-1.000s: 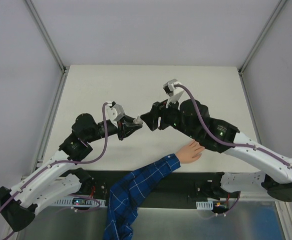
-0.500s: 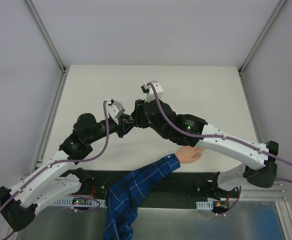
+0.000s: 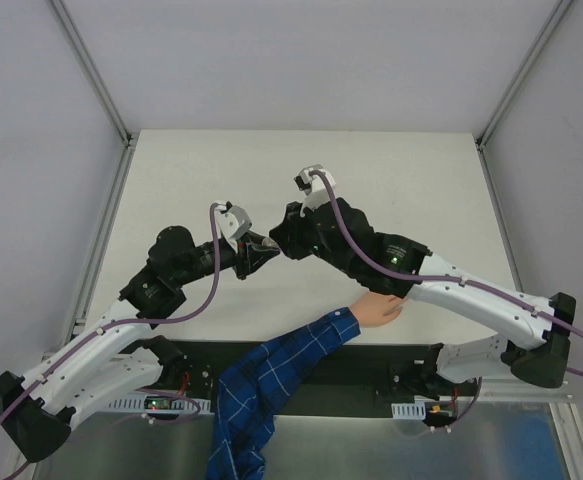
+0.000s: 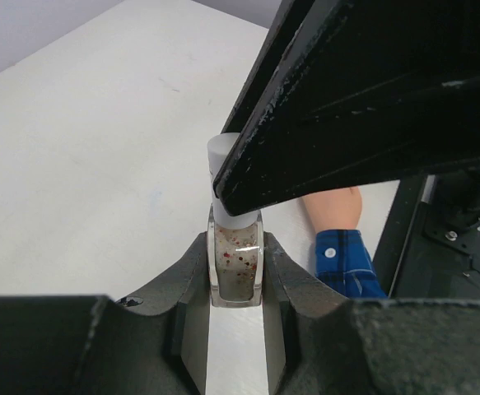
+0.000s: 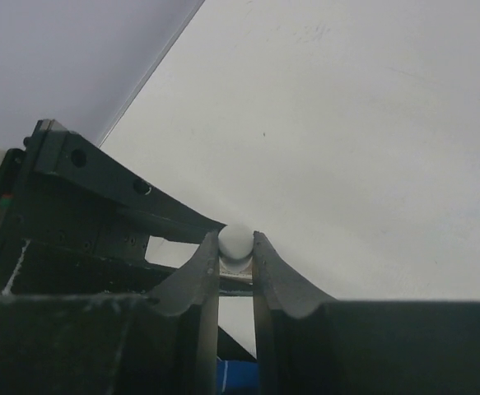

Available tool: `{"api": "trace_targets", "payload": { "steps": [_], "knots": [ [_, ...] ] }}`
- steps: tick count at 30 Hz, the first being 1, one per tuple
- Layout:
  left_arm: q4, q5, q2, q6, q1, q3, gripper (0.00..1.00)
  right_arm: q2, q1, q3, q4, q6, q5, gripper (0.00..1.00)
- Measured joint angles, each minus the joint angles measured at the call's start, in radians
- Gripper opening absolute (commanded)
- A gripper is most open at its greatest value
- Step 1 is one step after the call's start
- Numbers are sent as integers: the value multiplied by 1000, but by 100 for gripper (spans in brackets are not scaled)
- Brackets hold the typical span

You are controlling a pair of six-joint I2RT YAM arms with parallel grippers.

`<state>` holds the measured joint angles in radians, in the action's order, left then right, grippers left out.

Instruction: Paint the nails

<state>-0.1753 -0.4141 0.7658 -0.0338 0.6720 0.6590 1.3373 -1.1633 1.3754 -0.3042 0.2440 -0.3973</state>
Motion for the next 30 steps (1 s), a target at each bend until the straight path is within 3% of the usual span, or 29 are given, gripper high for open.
{"api": "trace_targets", "payload": {
  "steps": [3,10,14,16,18,20,22,23,27,30],
  "knots": [
    [2,-80,0,-2,-7,-2,0,-62,45,-77,58,-97,169,0],
    [-65,-452,48,-90,-67,10,0,-152,262,-181,142,-364,915,0],
    [-87,-553,97,-131,-78,21,0,-146,316,-197,146,-405,1075,0],
    [-74,-558,92,-130,-78,21,0,-148,318,-204,152,-410,1094,0],
    [-64,-542,74,-115,-77,21,0,-154,317,-210,168,-404,1093,14],
    [-61,-515,56,-99,-75,21,0,-167,309,-212,182,-385,1059,19],
    [-60,-470,39,-79,-69,21,0,-181,294,-213,187,-365,1003,30],
    [-59,-425,26,-53,-65,21,0,-198,274,-216,187,-312,921,40],
    [-56,-357,10,-24,-63,21,0,-211,231,-217,169,-227,752,59],
    [-56,-305,-7,-9,-63,21,0,-211,160,-204,124,-172,576,65]
  ]
}}
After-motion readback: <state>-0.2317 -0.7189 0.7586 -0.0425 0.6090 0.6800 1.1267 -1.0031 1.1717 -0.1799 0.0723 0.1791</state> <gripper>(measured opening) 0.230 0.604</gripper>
